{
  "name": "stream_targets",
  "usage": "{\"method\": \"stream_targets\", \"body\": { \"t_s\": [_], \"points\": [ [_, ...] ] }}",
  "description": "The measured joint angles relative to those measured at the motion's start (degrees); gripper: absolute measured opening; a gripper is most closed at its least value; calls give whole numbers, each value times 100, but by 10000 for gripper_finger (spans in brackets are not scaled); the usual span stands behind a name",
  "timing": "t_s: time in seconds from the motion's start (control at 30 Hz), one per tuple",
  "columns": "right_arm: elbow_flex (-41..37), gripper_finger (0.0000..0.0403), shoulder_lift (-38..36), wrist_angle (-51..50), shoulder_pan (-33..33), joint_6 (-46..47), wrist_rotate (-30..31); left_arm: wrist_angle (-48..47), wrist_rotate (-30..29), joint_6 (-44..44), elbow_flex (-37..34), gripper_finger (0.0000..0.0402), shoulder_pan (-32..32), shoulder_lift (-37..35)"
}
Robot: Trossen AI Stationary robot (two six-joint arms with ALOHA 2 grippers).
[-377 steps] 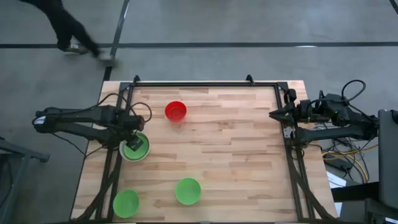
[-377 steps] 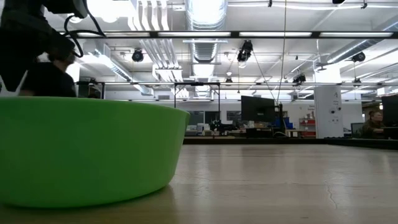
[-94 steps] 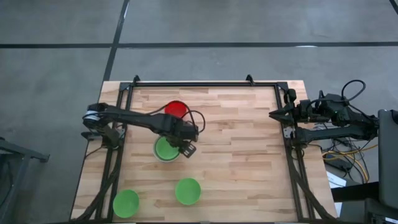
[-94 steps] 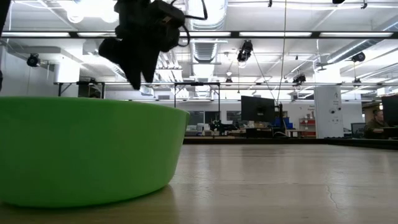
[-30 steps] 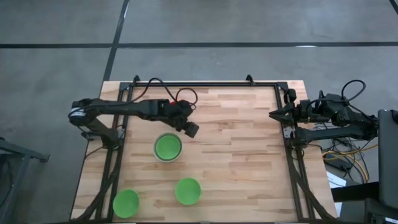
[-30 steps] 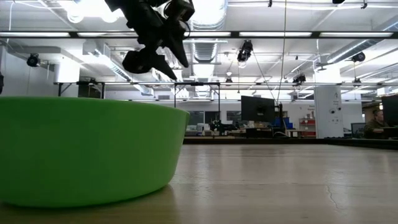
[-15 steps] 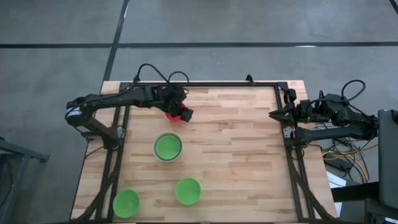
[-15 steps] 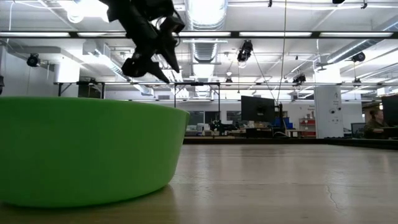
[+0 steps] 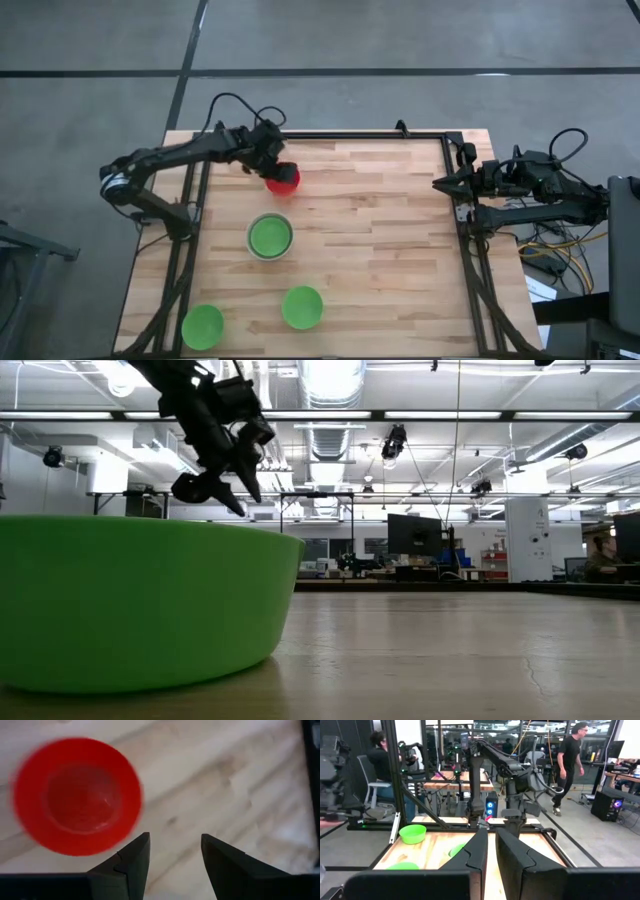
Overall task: Nest bowls inside each other
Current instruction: Stack the red bowl on top of the green bowl
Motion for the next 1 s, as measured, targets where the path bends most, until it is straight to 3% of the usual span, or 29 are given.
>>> {"method": "stream_targets", "body": {
  "t_s": [0.57, 1.0],
  "points": [
    [2, 34, 1, 0, 0, 0, 0, -1164, -1025, -1112, -1, 181, 503, -16],
    [2, 34, 0, 0, -2, 0, 0, -1054, -1074, -1197, -147, 181, 657, 15]
  ]
}}
